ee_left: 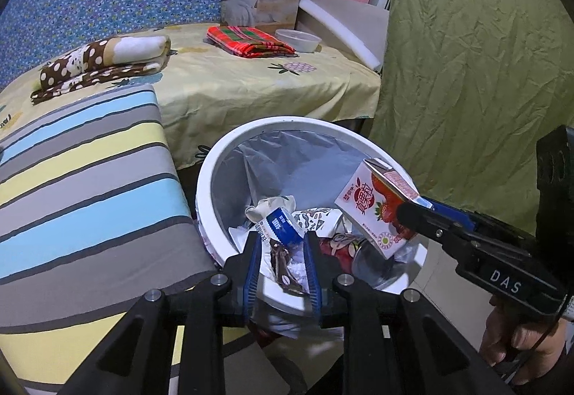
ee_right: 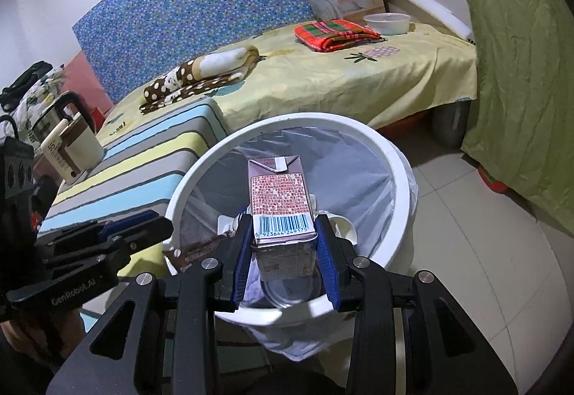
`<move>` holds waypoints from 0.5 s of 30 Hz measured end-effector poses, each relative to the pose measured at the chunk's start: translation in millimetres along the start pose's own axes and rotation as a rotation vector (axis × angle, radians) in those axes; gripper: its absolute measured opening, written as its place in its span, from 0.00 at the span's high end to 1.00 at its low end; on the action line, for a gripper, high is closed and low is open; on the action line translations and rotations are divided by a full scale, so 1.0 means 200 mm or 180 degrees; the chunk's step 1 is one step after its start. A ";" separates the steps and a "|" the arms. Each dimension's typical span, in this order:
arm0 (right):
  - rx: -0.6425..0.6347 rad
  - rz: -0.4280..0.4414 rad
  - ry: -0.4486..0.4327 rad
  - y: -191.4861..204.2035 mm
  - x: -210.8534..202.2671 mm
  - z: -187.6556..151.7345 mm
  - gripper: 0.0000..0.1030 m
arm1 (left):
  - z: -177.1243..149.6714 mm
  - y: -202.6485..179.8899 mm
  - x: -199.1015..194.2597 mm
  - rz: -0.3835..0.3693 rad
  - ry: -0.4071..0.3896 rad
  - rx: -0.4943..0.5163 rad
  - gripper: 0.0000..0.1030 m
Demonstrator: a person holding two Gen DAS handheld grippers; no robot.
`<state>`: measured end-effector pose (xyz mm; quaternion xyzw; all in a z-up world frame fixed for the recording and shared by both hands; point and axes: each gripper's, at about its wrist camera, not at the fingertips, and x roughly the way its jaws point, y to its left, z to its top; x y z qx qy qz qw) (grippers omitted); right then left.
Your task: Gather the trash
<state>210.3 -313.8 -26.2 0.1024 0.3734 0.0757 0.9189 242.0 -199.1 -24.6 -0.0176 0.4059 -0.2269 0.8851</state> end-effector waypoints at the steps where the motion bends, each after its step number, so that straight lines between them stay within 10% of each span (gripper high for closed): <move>1: -0.0014 -0.0012 -0.0010 0.00 -0.01 0.00 0.64 | 0.00 0.00 0.00 -0.0011 -0.0002 -0.0007 0.75; 15: -0.0082 -0.0019 -0.0147 0.07 -0.11 -0.02 0.55 | -0.03 0.00 -0.11 0.0026 -0.0105 0.0012 0.74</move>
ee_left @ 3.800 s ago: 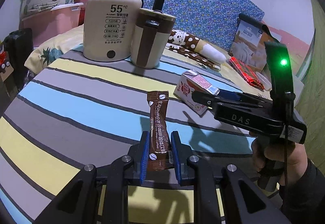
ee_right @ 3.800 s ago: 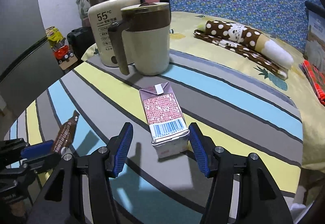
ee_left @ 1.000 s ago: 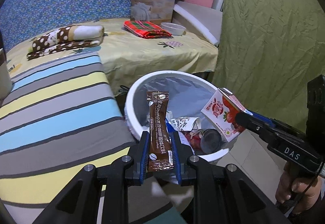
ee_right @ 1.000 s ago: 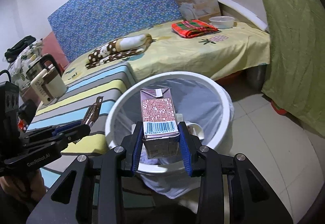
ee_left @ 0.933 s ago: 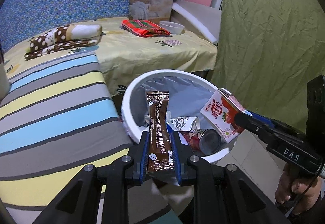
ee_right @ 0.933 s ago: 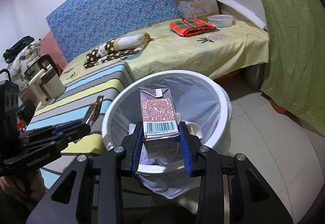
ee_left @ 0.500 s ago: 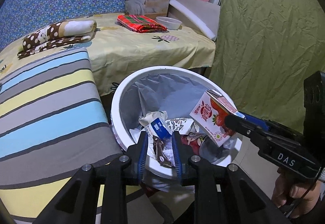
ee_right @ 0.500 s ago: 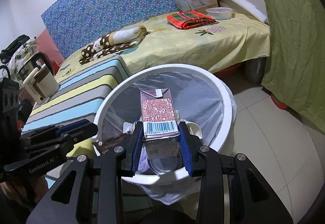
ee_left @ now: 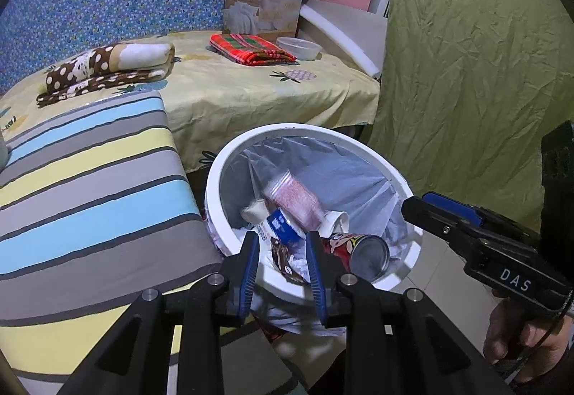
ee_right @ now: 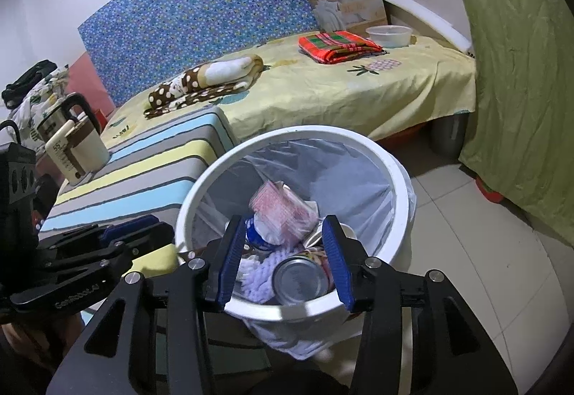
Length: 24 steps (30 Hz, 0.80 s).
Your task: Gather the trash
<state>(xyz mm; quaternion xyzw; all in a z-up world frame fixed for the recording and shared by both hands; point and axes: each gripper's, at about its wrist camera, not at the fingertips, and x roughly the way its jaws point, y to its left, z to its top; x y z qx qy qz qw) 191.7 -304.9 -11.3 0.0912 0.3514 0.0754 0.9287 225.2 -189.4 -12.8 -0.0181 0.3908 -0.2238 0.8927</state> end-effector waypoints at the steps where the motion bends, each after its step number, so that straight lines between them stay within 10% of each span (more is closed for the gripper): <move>1: -0.0015 0.0011 -0.0003 0.01 -0.01 0.00 0.55 | -0.01 0.00 -0.02 0.0001 -0.0010 0.0003 0.74; 24: -0.0373 0.0086 -0.0179 0.27 -0.25 -0.15 0.54 | -0.26 0.03 -0.51 0.0361 -0.0348 -0.0095 0.74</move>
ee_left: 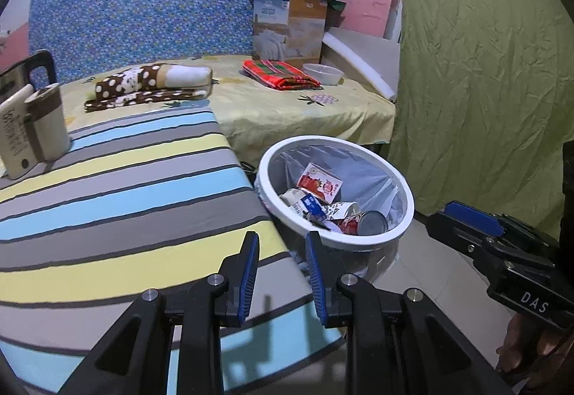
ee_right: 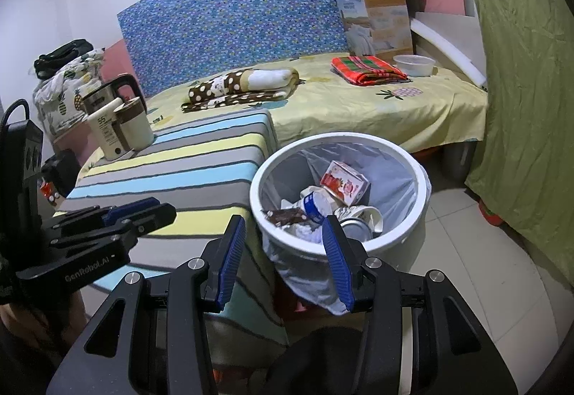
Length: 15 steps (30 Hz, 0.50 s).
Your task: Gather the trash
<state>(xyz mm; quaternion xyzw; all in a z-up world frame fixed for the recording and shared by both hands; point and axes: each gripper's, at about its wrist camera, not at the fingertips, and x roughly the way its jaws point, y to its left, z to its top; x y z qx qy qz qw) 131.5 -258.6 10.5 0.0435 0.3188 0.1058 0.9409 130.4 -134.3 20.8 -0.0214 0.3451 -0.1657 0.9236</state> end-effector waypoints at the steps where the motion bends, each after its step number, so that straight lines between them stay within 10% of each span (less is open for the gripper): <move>1: -0.0010 0.0005 0.0001 0.01 -0.01 -0.01 0.54 | -0.01 0.00 -0.01 0.0010 -0.0008 -0.0003 0.74; 15: -0.0101 0.0000 -0.0033 0.07 -0.09 -0.05 0.54 | -0.11 0.02 -0.15 0.0081 -0.0050 -0.0043 0.74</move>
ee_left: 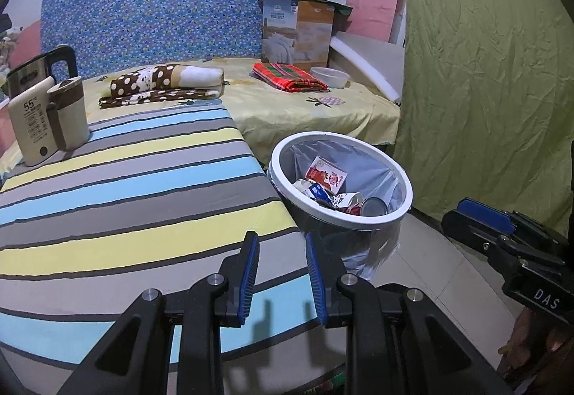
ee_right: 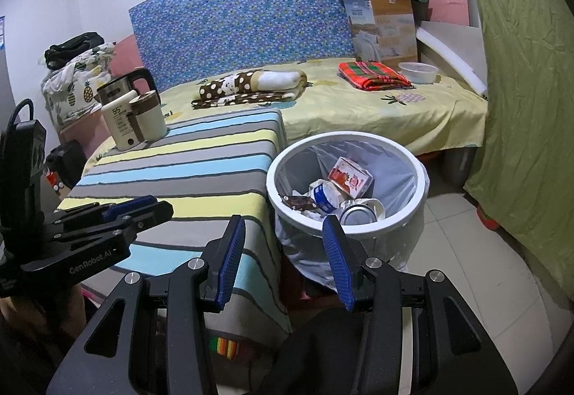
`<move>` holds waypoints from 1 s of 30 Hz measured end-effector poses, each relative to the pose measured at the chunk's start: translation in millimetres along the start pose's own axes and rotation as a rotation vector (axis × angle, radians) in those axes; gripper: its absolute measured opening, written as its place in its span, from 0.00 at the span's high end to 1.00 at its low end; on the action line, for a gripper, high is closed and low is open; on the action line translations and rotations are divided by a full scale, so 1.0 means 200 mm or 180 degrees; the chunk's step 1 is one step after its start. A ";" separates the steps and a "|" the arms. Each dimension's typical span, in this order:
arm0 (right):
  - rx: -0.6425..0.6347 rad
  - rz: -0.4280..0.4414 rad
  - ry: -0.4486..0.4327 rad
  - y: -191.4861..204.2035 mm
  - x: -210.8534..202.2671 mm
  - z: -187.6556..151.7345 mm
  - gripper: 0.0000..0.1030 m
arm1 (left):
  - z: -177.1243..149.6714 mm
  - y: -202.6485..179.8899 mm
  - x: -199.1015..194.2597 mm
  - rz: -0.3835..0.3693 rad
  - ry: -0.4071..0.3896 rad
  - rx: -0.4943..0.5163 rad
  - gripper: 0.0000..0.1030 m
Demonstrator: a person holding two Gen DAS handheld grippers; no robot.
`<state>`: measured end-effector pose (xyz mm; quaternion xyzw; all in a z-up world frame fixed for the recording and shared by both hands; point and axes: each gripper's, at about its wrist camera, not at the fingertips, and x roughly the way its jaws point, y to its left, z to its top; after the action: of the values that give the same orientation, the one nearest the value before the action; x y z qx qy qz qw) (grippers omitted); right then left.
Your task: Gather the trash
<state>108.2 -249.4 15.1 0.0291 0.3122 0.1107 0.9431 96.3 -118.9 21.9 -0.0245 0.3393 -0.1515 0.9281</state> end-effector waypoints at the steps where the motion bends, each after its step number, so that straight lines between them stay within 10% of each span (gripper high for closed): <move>1: -0.0001 0.0000 -0.0001 0.00 0.00 0.00 0.54 | 0.00 0.00 -0.01 0.0007 -0.0006 0.0002 0.74; 30: 0.0013 0.0019 0.0020 0.01 -0.01 -0.02 0.54 | -0.01 -0.02 -0.02 0.0079 -0.0025 0.0078 0.74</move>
<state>103.3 -247.6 12.9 0.0317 0.3153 0.1129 0.9417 90.7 -121.2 22.6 -0.0096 0.3340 -0.1439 0.9315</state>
